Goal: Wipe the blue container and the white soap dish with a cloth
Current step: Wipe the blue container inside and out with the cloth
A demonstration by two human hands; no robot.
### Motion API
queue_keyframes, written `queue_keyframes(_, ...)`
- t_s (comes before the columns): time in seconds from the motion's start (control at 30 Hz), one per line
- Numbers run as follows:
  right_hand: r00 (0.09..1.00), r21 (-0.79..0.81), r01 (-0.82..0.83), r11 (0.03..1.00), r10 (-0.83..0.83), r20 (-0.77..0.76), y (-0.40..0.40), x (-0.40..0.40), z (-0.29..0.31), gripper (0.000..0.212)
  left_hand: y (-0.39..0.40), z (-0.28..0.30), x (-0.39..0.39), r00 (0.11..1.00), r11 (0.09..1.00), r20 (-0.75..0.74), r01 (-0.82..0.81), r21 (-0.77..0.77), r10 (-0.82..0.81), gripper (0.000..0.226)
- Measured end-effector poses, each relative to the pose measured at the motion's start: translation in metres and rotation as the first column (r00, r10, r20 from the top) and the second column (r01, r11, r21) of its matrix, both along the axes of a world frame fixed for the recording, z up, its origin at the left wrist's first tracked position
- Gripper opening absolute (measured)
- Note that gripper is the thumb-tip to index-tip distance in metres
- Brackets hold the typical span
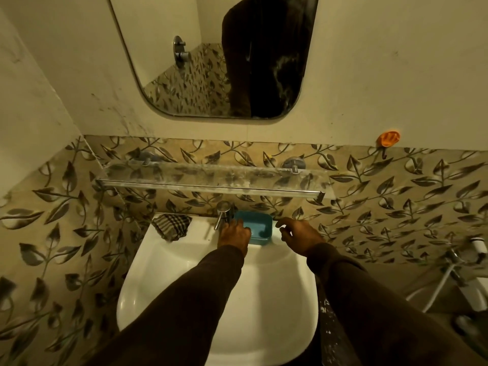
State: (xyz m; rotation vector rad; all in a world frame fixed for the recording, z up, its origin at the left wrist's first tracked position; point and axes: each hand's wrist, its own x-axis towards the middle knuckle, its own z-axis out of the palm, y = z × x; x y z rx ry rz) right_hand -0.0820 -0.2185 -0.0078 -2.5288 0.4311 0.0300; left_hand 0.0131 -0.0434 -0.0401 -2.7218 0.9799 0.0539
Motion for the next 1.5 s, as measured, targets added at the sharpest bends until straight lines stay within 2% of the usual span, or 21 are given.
queue_keyframes(0.33,0.999,0.061,0.039,0.997,-0.040,0.024,-0.008,0.007,-0.010,0.029,0.005,-0.004,0.009,0.992,0.993,0.062,0.114,-0.034,-0.112,0.041)
queue_keyframes(0.5,0.996,0.122,0.051,0.991,-0.060,0.070,0.006,0.017,-0.008,0.051,0.012,0.012,0.002,0.980,0.975,0.095,0.186,-0.125,-0.175,0.037)
queue_keyframes(0.63,0.974,0.243,0.182,0.953,-0.208,0.086,0.019,0.019,-0.003,0.076,0.024,0.028,-0.007,0.963,0.953,0.158,0.245,-0.179,-0.218,0.034)
queue_keyframes(0.7,0.955,0.424,0.230,0.876,-0.288,0.076,0.025,0.020,0.004,0.074,0.031,0.036,-0.012,0.960,0.946,0.162,0.257,-0.198,-0.227,0.032)
queue_keyframes(0.8,0.950,0.637,0.225,0.737,-0.311,0.024,0.033,0.017,0.017,0.056,0.043,0.054,-0.023,0.947,0.911,0.205,0.299,-0.284,-0.246,0.026)
queue_keyframes(0.87,0.955,0.695,0.178,0.697,-0.293,0.049,0.037,0.014,0.026,0.045,0.055,0.064,-0.029,0.922,0.878,0.261,0.362,-0.314,-0.287,0.025)
queue_keyframes(0.97,0.963,0.699,0.120,0.705,-0.253,0.090,0.042,0.010,0.039,0.038,0.070,0.074,-0.033,0.914,0.823,0.302,0.382,-0.421,-0.270,0.027)
queue_keyframes(1.0,0.965,0.700,0.101,0.707,-0.240,0.103,0.045,0.009,0.043,0.036,0.077,0.076,-0.033,0.929,0.799,0.284,0.353,-0.486,-0.238,0.027)
queue_keyframes(1.07,0.967,0.705,0.064,0.706,-0.220,0.132,0.050,0.006,0.051,0.034,0.090,0.078,-0.031,0.967,0.767,0.174,0.254,-0.589,-0.186,0.043)
queue_keyframes(1.13,0.968,0.701,0.033,0.712,-0.199,0.156,0.058,0.006,0.059,0.029,0.102,0.082,-0.029,0.986,0.668,0.095,0.162,-0.727,-0.136,0.060)
queue_keyframes(1.17,0.969,0.699,0.015,0.715,-0.183,0.166,0.063,0.006,0.063,0.025,0.107,0.086,-0.030,0.993,0.568,0.051,0.105,-0.817,-0.110,0.064)
queue_keyframes(1.23,0.972,0.694,-0.023,0.720,-0.146,0.183,0.075,0.007,0.072,0.018,0.114,0.094,-0.030,0.992,0.288,-0.091,-0.061,-0.956,-0.092,0.067)
queue_keyframes(1.27,0.974,0.688,-0.037,0.725,-0.128,0.188,0.081,0.008,0.077,0.017,0.115,0.100,-0.030,0.978,0.156,-0.185,-0.168,-0.973,-0.097,0.068)
queue_keyframes(1.3,0.975,0.680,-0.049,0.732,-0.113,0.192,0.087,0.009,0.081,0.017,0.116,0.107,-0.028,0.952,0.061,-0.289,-0.284,-0.957,-0.099,0.070)
queue_keyframes(1.37,0.977,0.658,-0.083,0.748,-0.070,0.202,0.101,0.012,0.090,0.015,0.121,0.119,-0.023,0.837,-0.047,-0.523,-0.536,-0.843,-0.160,0.076)
queue_keyframes(1.4,0.976,0.640,-0.107,0.761,-0.042,0.213,0.110,0.014,0.094,0.016,0.125,0.124,-0.020,0.731,-0.078,-0.636,-0.669,-0.739,-0.248,0.080)
queue_keyframes(1.47,0.969,0.591,-0.152,0.792,0.001,0.248,0.124,0.018,0.103,0.020,0.136,0.137,-0.016,0.512,-0.052,-0.777,-0.845,-0.532,-0.367,0.086)
queue_keyframes(1.5,0.963,0.566,-0.173,0.806,0.019,0.268,0.132,0.021,0.107,0.020,0.143,0.143,-0.017,0.441,-0.040,-0.815,-0.886,-0.461,-0.375,0.084)
